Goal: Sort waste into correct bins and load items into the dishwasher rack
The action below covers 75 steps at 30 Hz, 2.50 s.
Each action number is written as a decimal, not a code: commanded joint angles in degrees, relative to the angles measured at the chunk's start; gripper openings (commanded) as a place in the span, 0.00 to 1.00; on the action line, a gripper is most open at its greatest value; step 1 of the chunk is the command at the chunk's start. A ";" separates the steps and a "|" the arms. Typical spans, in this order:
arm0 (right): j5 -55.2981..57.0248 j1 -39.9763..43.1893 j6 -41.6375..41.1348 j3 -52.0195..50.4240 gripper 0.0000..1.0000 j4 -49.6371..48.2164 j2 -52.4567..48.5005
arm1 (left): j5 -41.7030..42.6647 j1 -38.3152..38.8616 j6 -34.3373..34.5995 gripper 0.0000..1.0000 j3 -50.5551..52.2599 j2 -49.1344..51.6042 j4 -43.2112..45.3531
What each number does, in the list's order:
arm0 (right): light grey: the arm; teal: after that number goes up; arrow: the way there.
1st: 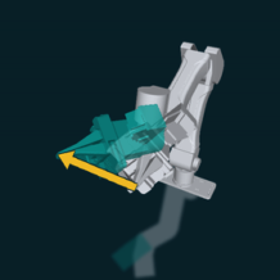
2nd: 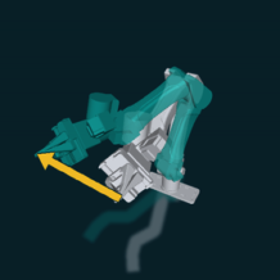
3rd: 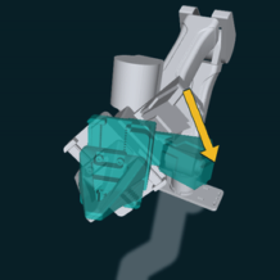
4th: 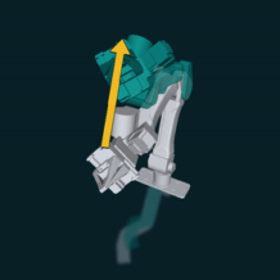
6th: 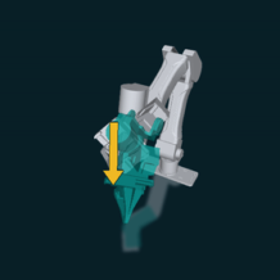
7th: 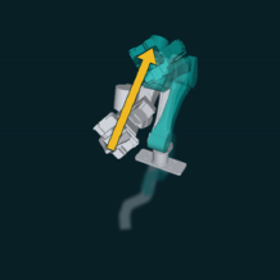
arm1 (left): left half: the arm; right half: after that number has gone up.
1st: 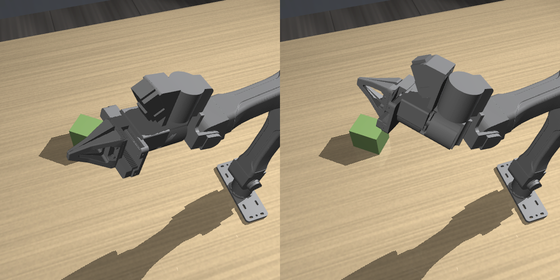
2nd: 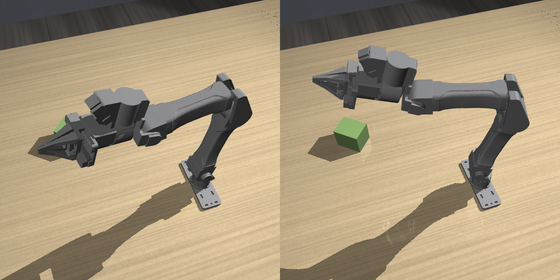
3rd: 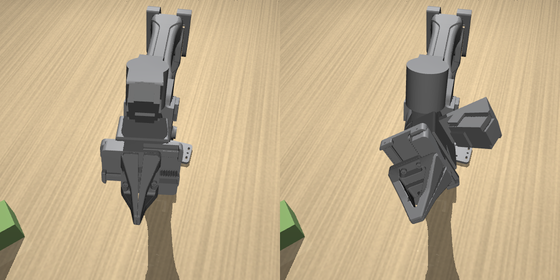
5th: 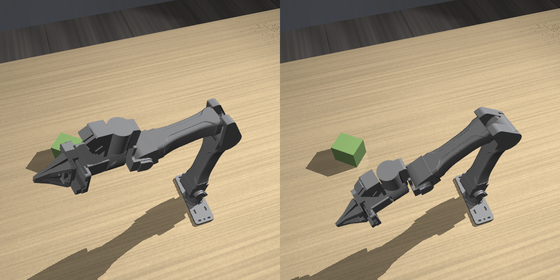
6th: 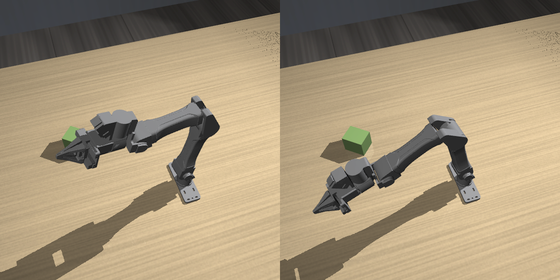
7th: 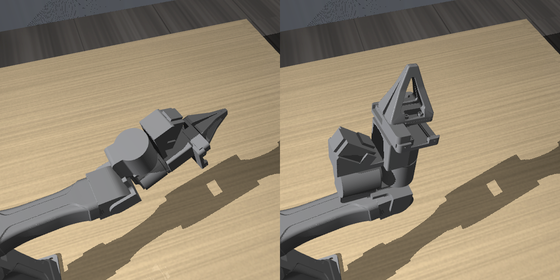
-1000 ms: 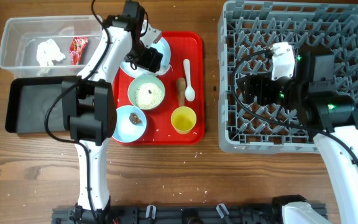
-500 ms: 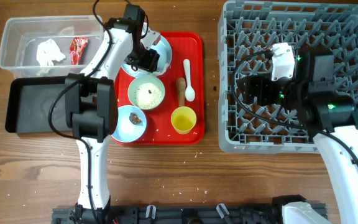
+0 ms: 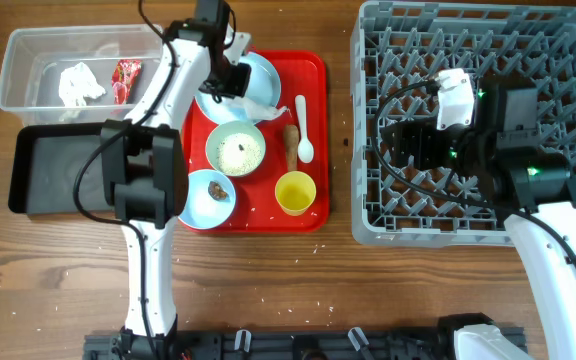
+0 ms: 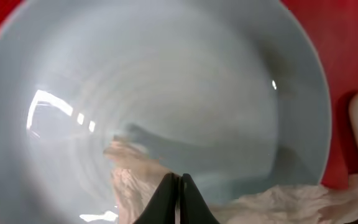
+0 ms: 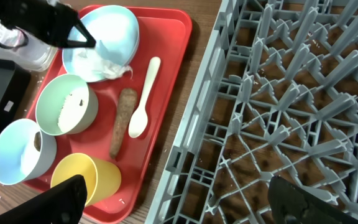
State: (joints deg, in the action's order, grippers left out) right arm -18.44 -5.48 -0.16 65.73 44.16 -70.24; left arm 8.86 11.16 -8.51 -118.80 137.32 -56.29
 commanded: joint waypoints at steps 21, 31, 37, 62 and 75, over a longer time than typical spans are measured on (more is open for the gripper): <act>-1.01 -0.09 -1.51 1.16 0.95 0.02 -2.21 | -4.61 -25.79 13.51 0.04 -2.05 -15.54 7.37; -0.98 -0.09 -1.53 1.16 1.00 -0.48 -2.21 | 6.12 -25.49 13.53 0.99 -1.97 -16.52 -1.81; -0.98 -0.09 -4.37 1.16 1.00 -1.97 -2.21 | 13.60 -14.14 13.51 0.80 -1.57 -18.23 -22.47; -0.98 -0.09 -4.37 1.16 1.00 -1.18 -2.21 | -2.14 11.52 21.00 0.21 30.64 -18.03 4.94; -0.98 -0.09 -4.35 1.16 1.00 0.33 -2.21 | -1.88 11.45 21.00 0.04 27.30 -24.81 -1.36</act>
State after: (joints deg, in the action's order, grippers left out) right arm -18.44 -5.48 -3.86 65.73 44.38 -72.07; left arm 5.41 22.48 12.34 -89.30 117.08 -56.36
